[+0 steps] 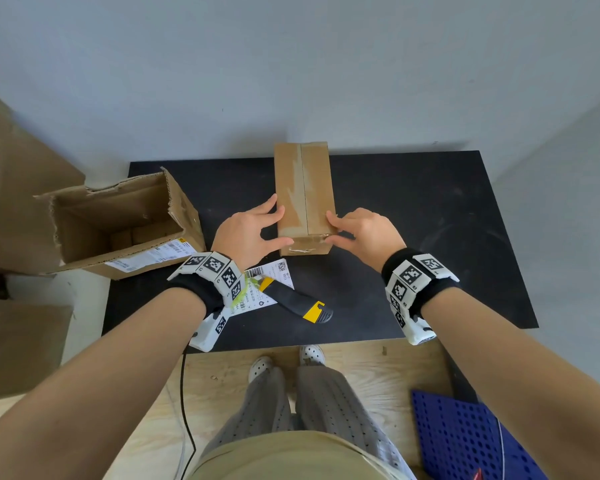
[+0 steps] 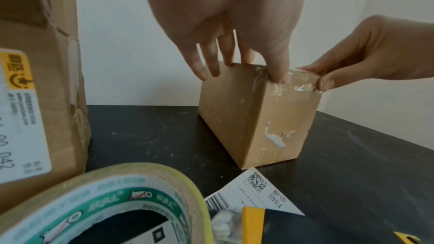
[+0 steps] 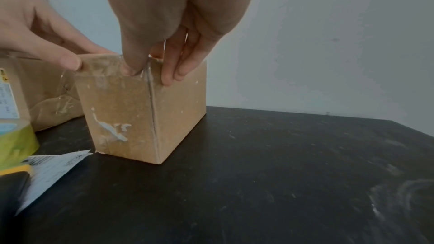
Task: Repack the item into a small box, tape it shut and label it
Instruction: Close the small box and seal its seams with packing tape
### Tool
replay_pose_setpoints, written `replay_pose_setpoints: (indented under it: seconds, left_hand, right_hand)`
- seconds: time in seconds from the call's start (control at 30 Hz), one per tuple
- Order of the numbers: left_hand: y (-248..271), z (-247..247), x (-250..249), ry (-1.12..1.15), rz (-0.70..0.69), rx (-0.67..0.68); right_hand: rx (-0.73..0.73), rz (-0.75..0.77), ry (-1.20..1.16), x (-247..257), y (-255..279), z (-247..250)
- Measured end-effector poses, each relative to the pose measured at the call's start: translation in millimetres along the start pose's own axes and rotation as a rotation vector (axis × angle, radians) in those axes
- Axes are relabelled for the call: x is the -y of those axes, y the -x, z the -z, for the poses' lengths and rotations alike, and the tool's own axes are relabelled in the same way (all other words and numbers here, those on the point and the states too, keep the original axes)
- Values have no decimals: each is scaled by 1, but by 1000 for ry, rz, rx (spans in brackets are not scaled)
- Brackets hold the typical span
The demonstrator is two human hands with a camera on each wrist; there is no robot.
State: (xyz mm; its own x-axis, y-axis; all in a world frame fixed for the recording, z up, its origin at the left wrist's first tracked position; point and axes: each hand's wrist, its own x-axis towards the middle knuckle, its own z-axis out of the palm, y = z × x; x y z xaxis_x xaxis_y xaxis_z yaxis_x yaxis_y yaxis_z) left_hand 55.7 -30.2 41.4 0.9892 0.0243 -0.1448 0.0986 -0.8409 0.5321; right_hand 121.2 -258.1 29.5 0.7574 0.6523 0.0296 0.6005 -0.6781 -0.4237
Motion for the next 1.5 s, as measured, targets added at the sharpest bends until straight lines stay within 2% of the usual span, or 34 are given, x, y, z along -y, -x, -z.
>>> replay_pose_setpoints:
  seconds: [0.17, 0.4, 0.6, 0.77, 0.87, 0.93, 1.0, 1.07, 1.2, 1.43, 1.5]
  left_hand:
    - [1, -2, 0, -28, -17, -13]
    - [4, -12, -11, -111, 19, -55]
    - [2, -11, -20, -181, 35, -55]
    - [0, -7, -14, -187, 11, -7]
    - [-1, 0, -10, -159, 0, 59]
    - [0, 5, -7, -143, -18, 102]
    - [0, 8, -3, -135, -49, 123]
    - [3, 8, 0, -129, -69, 134]
    - [13, 8, 1, -83, -102, 134]
    - [16, 4, -1, -53, -156, 49]
    - [13, 9, -2, -72, -159, 70]
  right_hand:
    - [-61, 18, 54, 4, 0, -5]
    - [-51, -50, 211, 24, -3, -5]
    - [-98, -102, 238, 31, -5, -11]
    - [-132, -58, 260, 27, -5, -8]
    - [-141, 32, 194, 18, -3, -8]
    - [-87, 38, 103, 9, -1, -5]
    - [59, -39, 66, 3, 0, 4]
    - [121, -128, 3, 2, 3, 11]
    - [140, -292, -110, 19, 10, 18]
    - [131, -621, -114, 76, -12, -1]
    - [96, -709, -100, 90, -23, -9]
